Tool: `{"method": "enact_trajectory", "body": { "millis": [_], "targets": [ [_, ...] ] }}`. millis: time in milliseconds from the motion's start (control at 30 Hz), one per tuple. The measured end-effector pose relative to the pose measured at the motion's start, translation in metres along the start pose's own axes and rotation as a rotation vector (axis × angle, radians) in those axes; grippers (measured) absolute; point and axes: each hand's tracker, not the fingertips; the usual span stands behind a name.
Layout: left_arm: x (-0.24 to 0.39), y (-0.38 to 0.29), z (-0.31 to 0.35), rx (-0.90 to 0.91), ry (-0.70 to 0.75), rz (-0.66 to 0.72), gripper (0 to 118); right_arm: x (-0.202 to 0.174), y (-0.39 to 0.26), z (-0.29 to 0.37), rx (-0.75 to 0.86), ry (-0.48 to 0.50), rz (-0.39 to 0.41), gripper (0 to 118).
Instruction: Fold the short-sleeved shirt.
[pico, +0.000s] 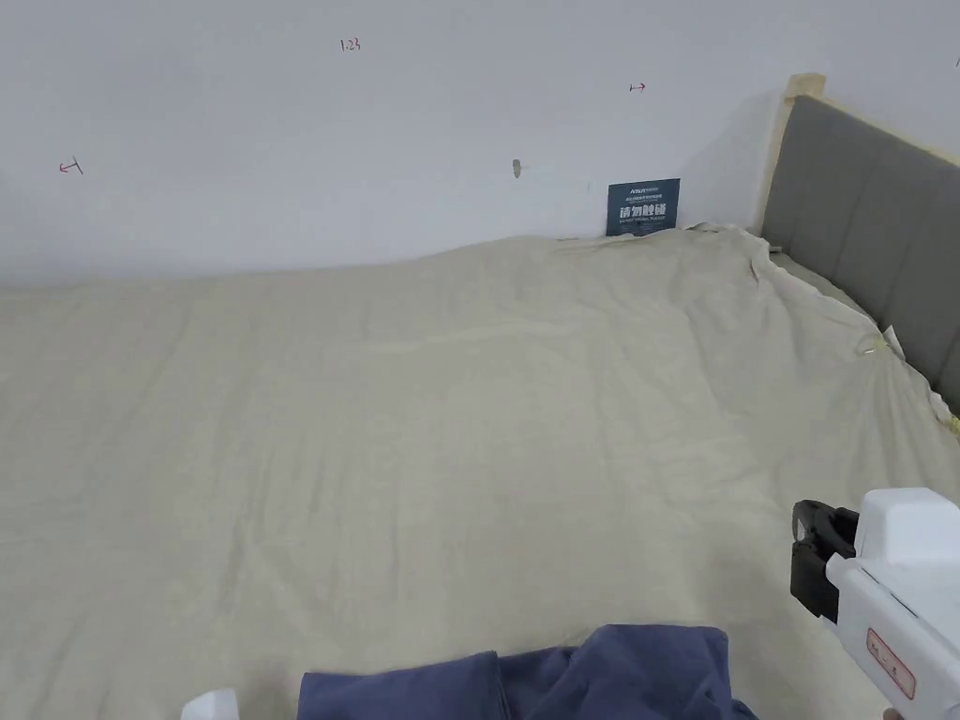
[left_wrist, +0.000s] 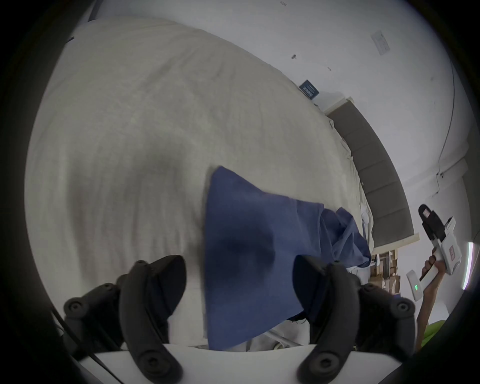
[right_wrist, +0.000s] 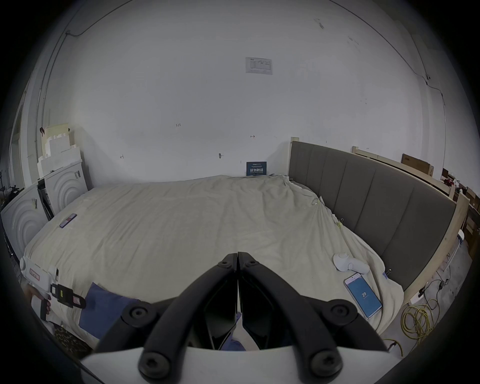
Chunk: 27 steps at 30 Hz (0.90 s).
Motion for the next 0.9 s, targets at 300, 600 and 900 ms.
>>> {"method": "enact_trajectory", "body": {
  "millis": [300, 600, 900],
  "targets": [
    [0.015, -0.001, -0.014, 0.006, 0.059, -0.078, 27, 0.010, -0.002, 0.000, -0.002, -0.018, -0.006, 0],
    [0.032, -0.005, 0.012, 0.062, 0.099, -0.103, 7, 0.007, -0.004, -0.006, -0.013, 0.003, -0.011, 0],
    [-0.001, 0.002, 0.093, 0.135, 0.217, -0.058, 6, -0.002, -0.001, -0.010, -0.001, 0.035, -0.022, 0]
  ]
}}
